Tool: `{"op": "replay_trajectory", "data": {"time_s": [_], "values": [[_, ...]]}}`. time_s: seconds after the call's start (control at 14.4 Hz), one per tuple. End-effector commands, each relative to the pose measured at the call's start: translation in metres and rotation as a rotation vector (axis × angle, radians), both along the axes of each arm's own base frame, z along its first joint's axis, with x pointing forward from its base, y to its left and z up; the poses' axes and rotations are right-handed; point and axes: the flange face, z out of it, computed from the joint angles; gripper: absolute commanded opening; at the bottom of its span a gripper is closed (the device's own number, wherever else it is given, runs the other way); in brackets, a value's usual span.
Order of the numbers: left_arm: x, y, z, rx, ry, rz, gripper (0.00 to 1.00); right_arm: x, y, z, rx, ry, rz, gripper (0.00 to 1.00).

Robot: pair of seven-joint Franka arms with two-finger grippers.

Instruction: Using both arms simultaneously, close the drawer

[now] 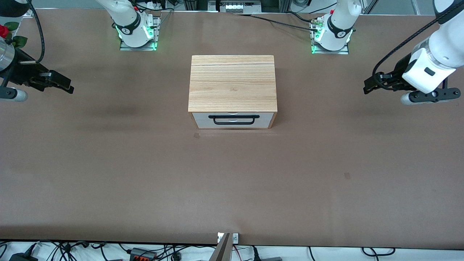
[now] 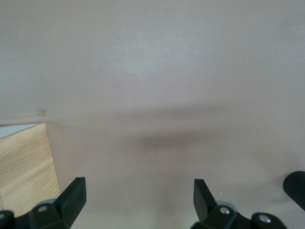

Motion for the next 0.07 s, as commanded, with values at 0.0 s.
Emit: {"op": "replay_trajectory", "data": {"time_s": [0.0], "values": [[-0.0013,0.0010,-0.0015,0.030,-0.006,0.015,1.00,0.0012,0.0048,0.0055,-0.016,-0.010,0.002,1.00]]}}
